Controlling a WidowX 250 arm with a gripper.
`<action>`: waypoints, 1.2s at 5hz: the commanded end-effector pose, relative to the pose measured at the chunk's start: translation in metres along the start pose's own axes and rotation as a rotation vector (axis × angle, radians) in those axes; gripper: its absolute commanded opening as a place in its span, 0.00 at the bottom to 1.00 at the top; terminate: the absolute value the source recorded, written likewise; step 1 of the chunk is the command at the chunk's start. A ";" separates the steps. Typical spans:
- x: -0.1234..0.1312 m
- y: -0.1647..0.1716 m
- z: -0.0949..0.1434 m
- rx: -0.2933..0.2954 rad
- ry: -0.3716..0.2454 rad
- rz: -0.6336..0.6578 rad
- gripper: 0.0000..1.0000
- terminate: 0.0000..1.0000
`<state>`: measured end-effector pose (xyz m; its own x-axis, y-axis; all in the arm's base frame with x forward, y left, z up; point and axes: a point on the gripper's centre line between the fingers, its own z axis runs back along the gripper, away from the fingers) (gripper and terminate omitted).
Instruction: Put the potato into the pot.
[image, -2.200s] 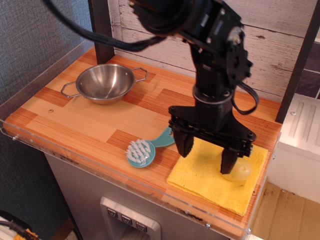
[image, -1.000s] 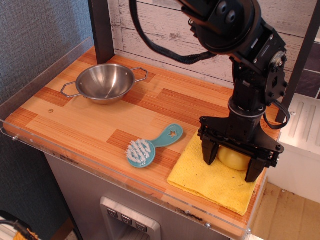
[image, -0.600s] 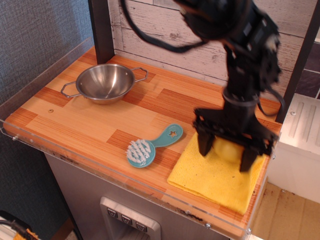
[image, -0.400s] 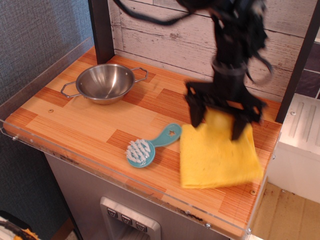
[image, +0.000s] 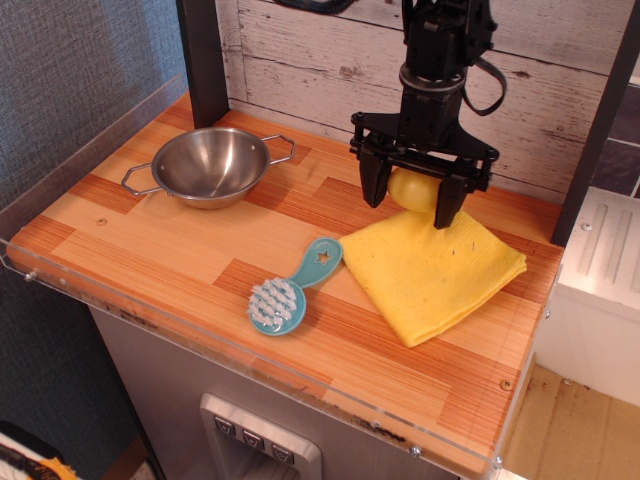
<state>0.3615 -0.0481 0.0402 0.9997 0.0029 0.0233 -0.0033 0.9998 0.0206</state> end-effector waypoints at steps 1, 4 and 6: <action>0.002 -0.017 -0.001 -0.019 0.007 -0.035 0.00 0.00; -0.006 -0.017 0.025 0.002 -0.060 -0.033 0.00 0.00; 0.009 0.044 0.037 0.084 -0.086 0.080 0.00 0.00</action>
<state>0.3645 -0.0062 0.0513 0.9970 0.0728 0.0281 -0.0754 0.9911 0.1094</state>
